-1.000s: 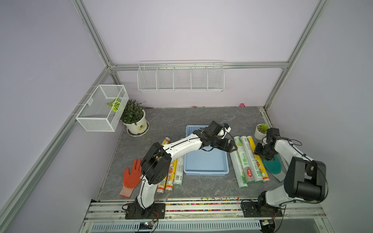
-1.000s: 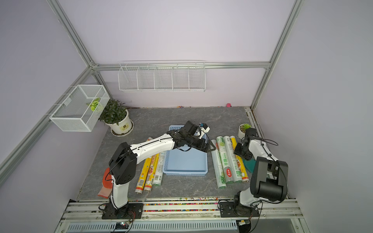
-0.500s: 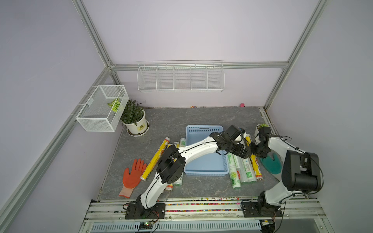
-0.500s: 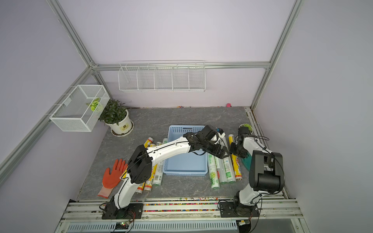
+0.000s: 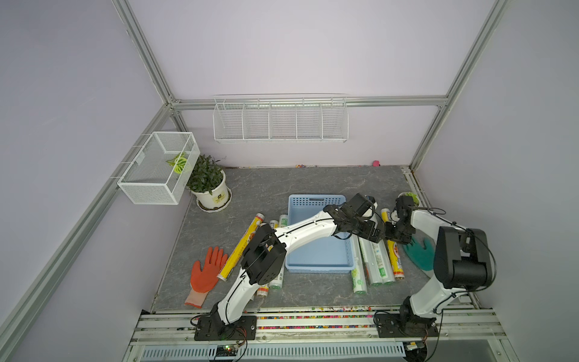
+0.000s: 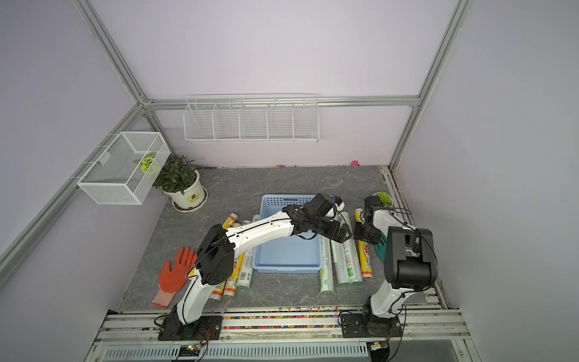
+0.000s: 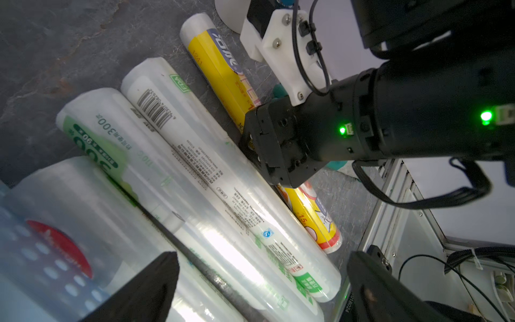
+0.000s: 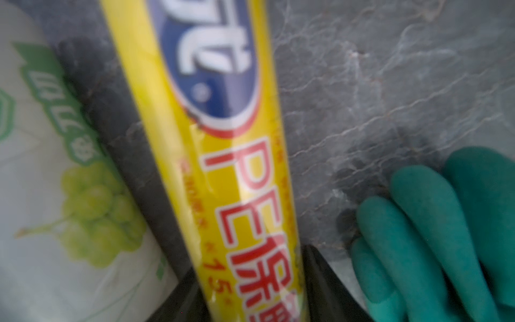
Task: Put the plastic wrap into the basket
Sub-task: Pick up the plastic wrap from the center of the board.
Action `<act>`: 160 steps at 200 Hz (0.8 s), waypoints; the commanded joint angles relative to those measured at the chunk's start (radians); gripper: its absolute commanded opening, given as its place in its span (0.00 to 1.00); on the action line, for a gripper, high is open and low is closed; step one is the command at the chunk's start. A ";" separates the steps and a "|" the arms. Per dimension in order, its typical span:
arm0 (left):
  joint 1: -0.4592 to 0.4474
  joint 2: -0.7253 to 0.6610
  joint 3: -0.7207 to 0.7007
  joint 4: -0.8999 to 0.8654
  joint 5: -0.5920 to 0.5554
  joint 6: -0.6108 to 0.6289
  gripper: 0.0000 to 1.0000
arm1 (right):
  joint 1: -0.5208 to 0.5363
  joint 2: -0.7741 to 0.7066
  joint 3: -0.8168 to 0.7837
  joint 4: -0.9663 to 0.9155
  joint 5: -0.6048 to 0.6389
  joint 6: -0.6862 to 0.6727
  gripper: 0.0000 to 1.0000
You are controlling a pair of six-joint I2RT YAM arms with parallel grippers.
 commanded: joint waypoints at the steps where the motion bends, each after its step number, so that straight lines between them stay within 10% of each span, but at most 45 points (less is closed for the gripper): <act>1: 0.001 -0.071 -0.030 0.034 -0.040 0.020 1.00 | 0.016 0.026 0.010 -0.028 0.035 -0.001 0.45; 86: 0.053 -0.305 -0.228 0.071 -0.342 0.045 1.00 | 0.091 -0.174 0.122 -0.193 0.237 -0.018 0.30; 160: 0.327 -0.654 -0.700 0.159 -0.392 -0.078 1.00 | 0.168 -0.447 0.061 0.154 -0.354 0.361 0.28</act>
